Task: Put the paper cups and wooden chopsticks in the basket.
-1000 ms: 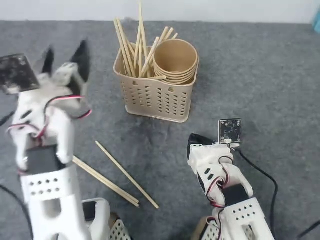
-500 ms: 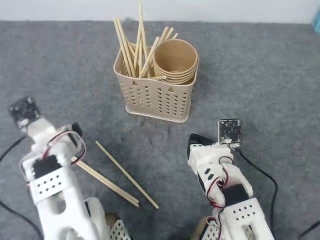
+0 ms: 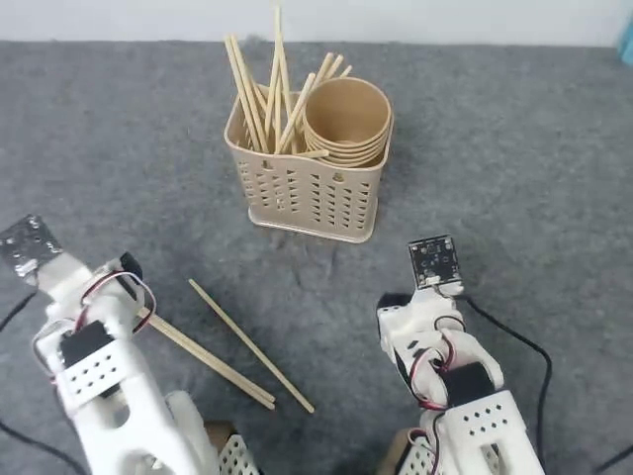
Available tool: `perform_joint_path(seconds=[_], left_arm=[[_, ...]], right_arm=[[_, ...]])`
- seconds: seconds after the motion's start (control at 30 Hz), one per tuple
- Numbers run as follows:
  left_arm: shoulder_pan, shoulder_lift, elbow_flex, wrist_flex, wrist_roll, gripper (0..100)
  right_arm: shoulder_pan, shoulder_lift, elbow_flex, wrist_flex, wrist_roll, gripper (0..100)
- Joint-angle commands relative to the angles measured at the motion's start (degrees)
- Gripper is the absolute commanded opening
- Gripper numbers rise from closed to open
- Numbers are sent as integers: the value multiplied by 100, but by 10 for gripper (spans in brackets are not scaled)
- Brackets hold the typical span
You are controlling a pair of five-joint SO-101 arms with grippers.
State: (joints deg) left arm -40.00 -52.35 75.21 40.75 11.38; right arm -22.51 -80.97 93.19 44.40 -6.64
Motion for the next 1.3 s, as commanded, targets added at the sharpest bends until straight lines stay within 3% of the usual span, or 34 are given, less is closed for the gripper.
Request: perform_joint_path(seconds=[0.0,0.37,0.8,1.27], left_arm=[[-35,-79,-48,-132,-9,233],[-26,44,-127,97,193,232],[-53,3648,-2193,132,273,231],[-53,3077,-1912,281,264,231]], right_arm=[[-233,-57,-396,57,123,9],[-857,-48,-387,84,132,9],[-910,-48,-378,31,132,9],[-1578,22,-712,40,132,9]])
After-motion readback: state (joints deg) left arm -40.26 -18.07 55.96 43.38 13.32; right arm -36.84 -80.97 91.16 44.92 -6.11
